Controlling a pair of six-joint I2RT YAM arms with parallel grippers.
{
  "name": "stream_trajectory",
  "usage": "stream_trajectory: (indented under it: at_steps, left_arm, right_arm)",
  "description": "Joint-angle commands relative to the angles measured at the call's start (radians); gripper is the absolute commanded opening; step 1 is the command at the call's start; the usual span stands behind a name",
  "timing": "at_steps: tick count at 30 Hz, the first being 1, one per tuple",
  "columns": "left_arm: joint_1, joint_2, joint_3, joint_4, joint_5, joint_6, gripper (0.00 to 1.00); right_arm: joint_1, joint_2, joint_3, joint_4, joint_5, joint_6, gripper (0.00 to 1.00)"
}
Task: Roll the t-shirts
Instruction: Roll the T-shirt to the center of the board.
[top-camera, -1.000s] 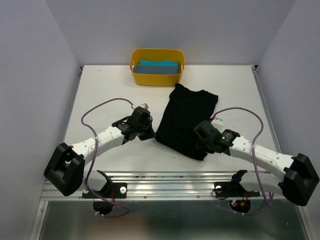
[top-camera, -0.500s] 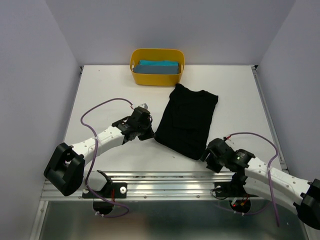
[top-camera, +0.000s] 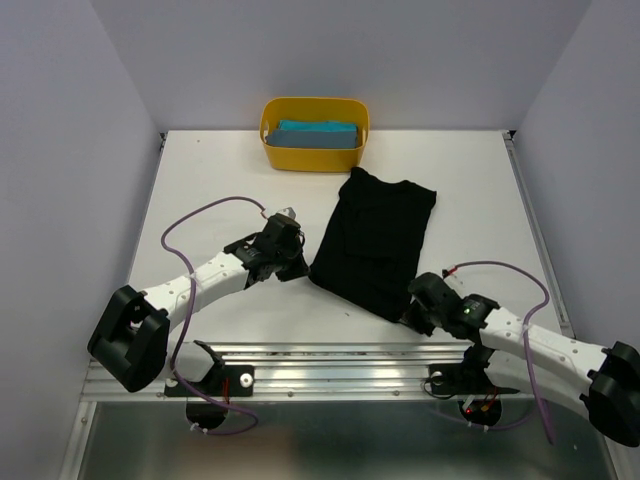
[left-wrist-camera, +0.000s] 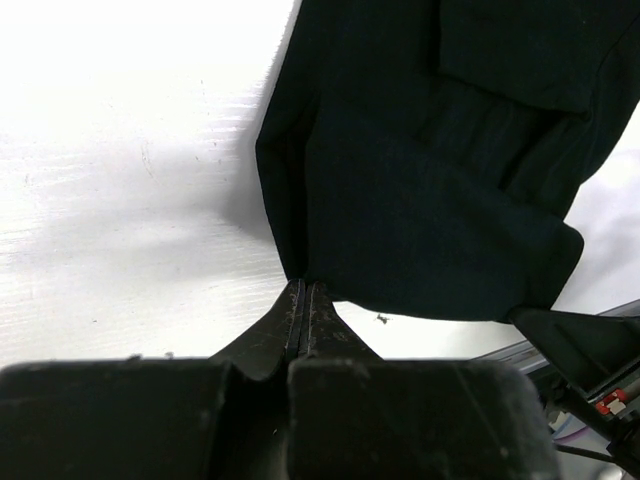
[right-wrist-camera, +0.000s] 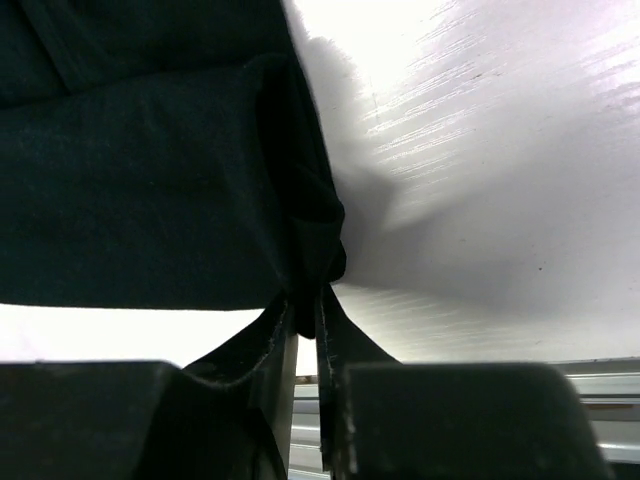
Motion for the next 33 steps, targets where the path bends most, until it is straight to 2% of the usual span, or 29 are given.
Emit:
stream_trajectory:
  at_steps: [1,2,4,15,33]
  left_arm:
    - [0.011,-0.022,0.019,-0.003,-0.005,0.001,0.00]
    - [0.018,-0.019,0.017,0.002,0.011,0.003,0.00]
    - [0.038,-0.012,0.014,0.009,0.032,0.005,0.00]
    - [0.084,0.060,0.097,0.005,0.028,0.047,0.00]
    - [0.103,0.212,0.257,0.028,0.017,0.084,0.00]
  right_arm:
    - [-0.002,-0.037,0.028,0.005,0.068,0.002,0.09]
    - [-0.002,-0.045,0.032,-0.003,0.076,-0.003,0.04]
    - [-0.002,-0.058,0.045,-0.030,0.099,-0.009,0.01]
    - [-0.002,-0.014,0.143,-0.133,0.166,-0.050,0.01]
    - [-0.040,0.058,0.238,-0.154,0.193,-0.129,0.01]
